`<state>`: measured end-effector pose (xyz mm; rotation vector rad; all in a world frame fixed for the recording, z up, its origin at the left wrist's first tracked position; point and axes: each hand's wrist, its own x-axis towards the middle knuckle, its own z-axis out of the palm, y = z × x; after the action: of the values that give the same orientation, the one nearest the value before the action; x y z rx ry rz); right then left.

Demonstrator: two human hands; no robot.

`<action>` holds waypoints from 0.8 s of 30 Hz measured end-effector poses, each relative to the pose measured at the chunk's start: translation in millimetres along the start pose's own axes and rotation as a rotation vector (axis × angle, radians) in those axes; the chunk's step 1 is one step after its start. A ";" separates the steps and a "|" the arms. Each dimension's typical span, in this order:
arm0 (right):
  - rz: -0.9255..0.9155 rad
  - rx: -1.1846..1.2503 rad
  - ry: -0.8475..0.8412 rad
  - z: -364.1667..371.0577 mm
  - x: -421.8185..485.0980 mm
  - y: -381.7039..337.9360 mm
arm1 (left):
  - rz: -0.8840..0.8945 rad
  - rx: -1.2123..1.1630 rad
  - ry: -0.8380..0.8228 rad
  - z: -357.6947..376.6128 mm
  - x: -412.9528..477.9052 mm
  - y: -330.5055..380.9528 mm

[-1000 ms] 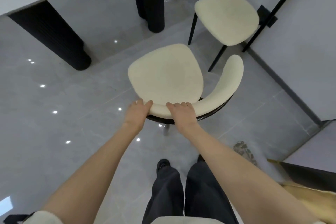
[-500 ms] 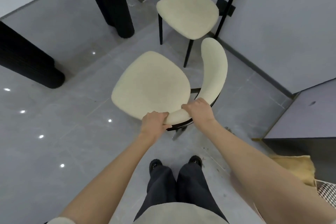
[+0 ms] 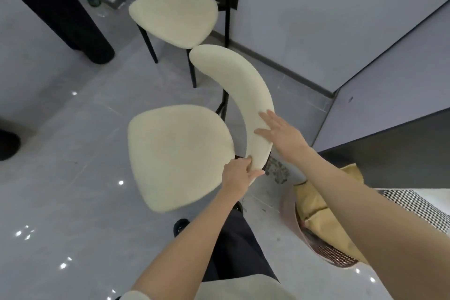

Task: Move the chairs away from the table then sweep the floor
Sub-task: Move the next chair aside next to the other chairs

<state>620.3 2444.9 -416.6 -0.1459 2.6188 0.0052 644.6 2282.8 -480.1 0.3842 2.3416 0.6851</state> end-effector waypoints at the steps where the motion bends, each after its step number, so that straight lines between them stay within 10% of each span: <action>1: 0.052 0.075 0.034 5.7 -6.4 8.4 | 0.021 -0.072 -0.042 3.1 2.0 2.5; 5: 0.185 0.438 0.111 34.2 -12.2 11.7 | 0.053 -0.351 -0.171 -1.4 1.3 -4.1; 13: 0.554 0.836 0.340 43.2 2.4 -40.6 | 0.076 0.061 -0.043 -66.1 34.5 -19.7; 24: 1.064 0.756 0.284 15.8 62.5 -46.3 | 0.524 0.560 0.168 -167.6 134.1 0.2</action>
<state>579.1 2392.9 -460.2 1.5550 2.4313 -0.6453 433.7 2279.0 -440.7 1.2610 2.5888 0.2740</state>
